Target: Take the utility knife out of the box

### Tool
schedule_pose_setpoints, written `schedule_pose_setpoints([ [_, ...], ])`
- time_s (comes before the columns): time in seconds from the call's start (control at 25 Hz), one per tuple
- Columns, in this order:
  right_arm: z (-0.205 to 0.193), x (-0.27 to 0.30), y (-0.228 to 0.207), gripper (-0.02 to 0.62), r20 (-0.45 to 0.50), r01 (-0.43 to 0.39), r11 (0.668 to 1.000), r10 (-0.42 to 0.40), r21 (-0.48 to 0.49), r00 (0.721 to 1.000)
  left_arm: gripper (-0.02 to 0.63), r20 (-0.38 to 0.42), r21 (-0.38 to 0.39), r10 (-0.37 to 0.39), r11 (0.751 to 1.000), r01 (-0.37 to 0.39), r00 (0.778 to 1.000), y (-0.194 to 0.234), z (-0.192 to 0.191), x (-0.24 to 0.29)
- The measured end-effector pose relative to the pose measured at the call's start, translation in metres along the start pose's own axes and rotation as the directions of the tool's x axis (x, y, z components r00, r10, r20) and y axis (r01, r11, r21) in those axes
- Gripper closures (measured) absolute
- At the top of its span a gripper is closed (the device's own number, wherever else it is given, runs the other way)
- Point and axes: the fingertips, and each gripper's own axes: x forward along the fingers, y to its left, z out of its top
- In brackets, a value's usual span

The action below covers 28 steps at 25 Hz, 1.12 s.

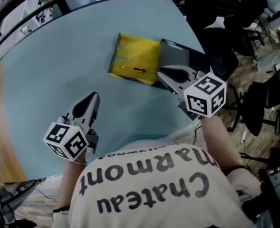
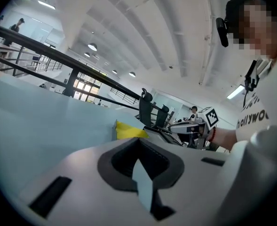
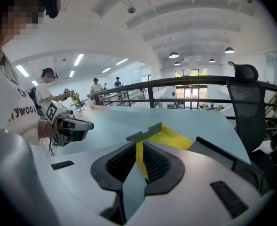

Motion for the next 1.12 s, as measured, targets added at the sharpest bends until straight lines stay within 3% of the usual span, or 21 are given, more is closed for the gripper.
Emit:
schedule_pose_setpoints([
  [0.24,0.009,0.039,-0.014,0.538,-0.175,-0.016,0.993,-0.004,-0.118,0.985,0.603,-0.022,-0.034,0.024,0.999,-0.025,0.999,0.029,-0.013,-0.007],
  [0.56,-0.012,0.089,-0.022,0.537,-0.392,-0.099,0.977,0.017,-0.19,0.92,0.603,-0.008,-0.104,0.049,0.993,-0.049,0.999,0.048,-0.031,-0.011],
  [0.64,-0.019,0.097,-0.02,0.507,-0.449,-0.135,0.975,0.043,-0.174,0.892,0.603,-0.004,-0.11,0.051,0.993,-0.052,0.999,0.051,-0.033,-0.012],
  [0.68,-0.023,0.102,-0.02,0.444,-0.479,-0.151,0.973,0.05,-0.175,0.876,0.603,-0.002,-0.113,0.052,0.992,-0.052,0.999,0.052,-0.033,-0.012],
  [0.72,-0.026,0.105,-0.019,0.425,-0.508,-0.167,0.968,0.051,-0.186,0.86,0.603,0.0,-0.116,0.051,0.992,-0.051,0.999,0.052,-0.034,-0.012],
  [0.92,-0.037,0.125,-0.019,0.43,-0.632,-0.228,0.941,0.019,-0.251,0.775,0.603,0.004,-0.127,0.051,0.991,-0.05,0.999,0.051,-0.036,-0.015],
  [1.12,-0.064,0.14,-0.021,0.442,-0.751,-0.276,0.933,0.009,-0.232,0.66,0.603,-0.006,-0.13,0.053,0.99,-0.053,0.999,0.052,-0.043,-0.021],
])
